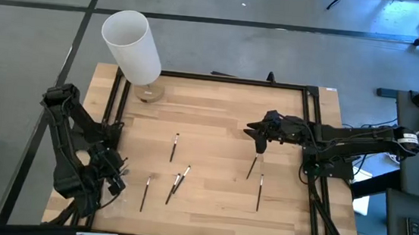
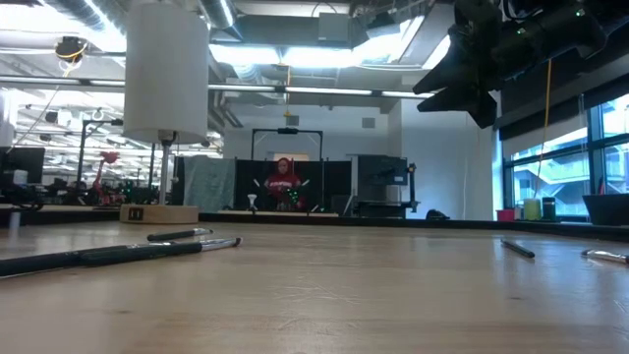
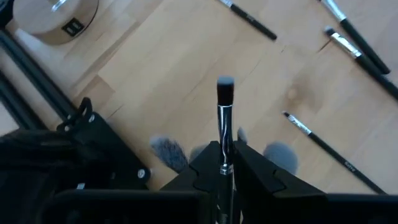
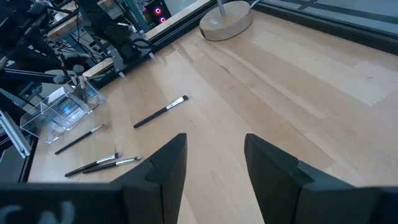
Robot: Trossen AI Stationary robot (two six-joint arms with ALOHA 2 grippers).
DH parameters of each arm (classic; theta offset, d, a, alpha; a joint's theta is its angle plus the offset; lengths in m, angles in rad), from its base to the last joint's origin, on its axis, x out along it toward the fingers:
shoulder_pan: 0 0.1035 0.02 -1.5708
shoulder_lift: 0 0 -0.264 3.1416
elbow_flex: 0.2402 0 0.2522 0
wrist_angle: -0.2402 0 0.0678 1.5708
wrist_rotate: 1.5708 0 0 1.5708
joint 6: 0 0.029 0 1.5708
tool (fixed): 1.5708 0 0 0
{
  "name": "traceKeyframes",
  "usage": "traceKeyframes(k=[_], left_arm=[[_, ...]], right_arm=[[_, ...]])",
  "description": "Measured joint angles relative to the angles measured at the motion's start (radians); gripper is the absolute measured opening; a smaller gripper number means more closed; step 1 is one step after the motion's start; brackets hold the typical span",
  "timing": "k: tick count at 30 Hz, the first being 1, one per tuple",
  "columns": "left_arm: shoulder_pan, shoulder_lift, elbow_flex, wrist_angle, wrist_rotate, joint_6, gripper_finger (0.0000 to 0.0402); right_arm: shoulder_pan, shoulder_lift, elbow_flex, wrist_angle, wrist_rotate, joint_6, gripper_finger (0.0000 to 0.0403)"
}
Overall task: Pick & Place Makeup Supplies
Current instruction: Put the makeup brush into the transparent organizer
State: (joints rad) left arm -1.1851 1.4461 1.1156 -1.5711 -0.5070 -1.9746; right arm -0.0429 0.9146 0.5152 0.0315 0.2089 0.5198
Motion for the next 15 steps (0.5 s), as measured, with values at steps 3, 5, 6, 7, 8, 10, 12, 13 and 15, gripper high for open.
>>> traceKeyframes(k=[3, 5, 6, 7, 8, 10, 12, 13, 15], left_arm=[[0.000, 0.000, 0.000, 0.000, 0.023, -0.017, 0.0058], [0.002, 0.000, 0.000, 0.000, 0.037, -0.030, 0.0072], [0.002, 0.000, 0.000, 0.000, 0.041, -0.032, 0.0079], [0.002, 0.000, 0.000, 0.000, 0.048, -0.034, 0.0086], [0.005, 0.000, 0.000, 0.000, 0.059, -0.041, 0.0093], [0.018, -0.002, 0.000, 0.000, 0.076, -0.051, 0.0106], [0.038, -0.011, 0.000, 0.000, 0.096, -0.055, 0.0117], [0.050, -0.017, 0.000, 0.000, 0.103, -0.052, 0.0121], [0.077, -0.026, 0.009, -0.001, 0.108, -0.013, 0.0128]], right_arm=[[0.000, 0.000, 0.000, 0.000, 0.000, 0.000, 0.0162], [0.000, 0.000, 0.000, 0.000, 0.000, 0.000, 0.0162], [0.000, 0.000, 0.000, 0.000, 0.000, 0.000, 0.0162], [0.000, 0.000, 0.000, 0.000, 0.000, 0.000, 0.0162], [0.000, 0.000, 0.000, 0.000, 0.000, 0.000, 0.0162], [0.000, 0.000, 0.000, 0.000, 0.000, 0.000, 0.0162], [0.000, 0.000, 0.000, 0.000, 0.000, 0.000, 0.0162], [0.000, 0.000, 0.000, 0.000, 0.000, 0.000, 0.0162], [0.000, 0.000, 0.000, 0.000, 0.000, 0.002, 0.0162]])
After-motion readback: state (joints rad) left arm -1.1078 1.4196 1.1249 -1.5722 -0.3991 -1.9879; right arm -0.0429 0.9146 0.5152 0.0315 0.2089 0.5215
